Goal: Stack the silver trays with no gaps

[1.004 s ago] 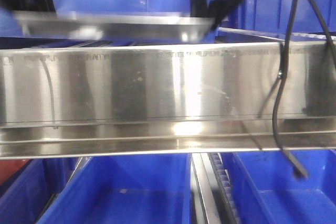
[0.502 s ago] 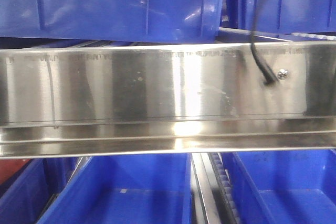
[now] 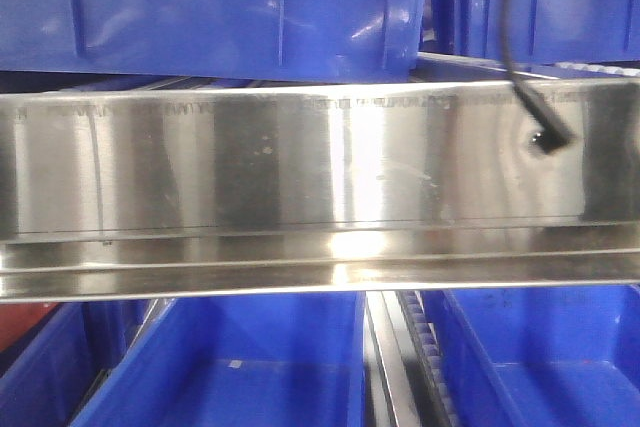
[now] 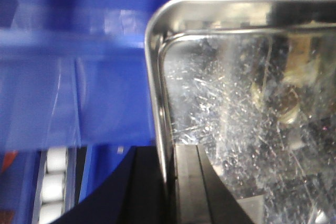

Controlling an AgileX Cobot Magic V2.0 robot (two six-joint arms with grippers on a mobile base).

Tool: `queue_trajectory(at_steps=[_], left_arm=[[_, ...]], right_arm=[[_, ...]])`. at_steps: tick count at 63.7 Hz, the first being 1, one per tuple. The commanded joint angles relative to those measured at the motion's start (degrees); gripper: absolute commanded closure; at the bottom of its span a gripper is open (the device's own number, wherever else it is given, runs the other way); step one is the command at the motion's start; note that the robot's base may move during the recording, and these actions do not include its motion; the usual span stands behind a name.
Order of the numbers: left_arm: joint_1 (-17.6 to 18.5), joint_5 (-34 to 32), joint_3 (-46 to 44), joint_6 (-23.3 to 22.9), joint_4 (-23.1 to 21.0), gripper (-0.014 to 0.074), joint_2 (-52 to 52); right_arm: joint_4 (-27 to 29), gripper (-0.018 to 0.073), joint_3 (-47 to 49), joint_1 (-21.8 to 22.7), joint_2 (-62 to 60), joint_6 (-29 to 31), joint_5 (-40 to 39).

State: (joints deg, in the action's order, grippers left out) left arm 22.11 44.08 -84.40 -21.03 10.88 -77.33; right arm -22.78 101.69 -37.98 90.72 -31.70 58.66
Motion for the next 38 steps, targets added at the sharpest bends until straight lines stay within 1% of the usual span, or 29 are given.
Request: queue_trajectory(at_steps=[1,8,38], left_arm=[[0.53,-4.93,-0.92,0.58,0.0,0.0605,0.74],[0.53,-6.05,-0.92,0.58,0.0,0.0605,0.74],[0.53,-6.05,-0.92,0.58,0.0,0.0605,0.74]], right_arm=[[-1.11,0.0617,0.53,-0.41,-0.66,1.17,-1.61],[-1.11,0.0617,0.53,-0.41,-0.66,1.17,-2.28],[-1.11,0.0617,0.53,-0.41,-0.66,1.17,-2.55]])
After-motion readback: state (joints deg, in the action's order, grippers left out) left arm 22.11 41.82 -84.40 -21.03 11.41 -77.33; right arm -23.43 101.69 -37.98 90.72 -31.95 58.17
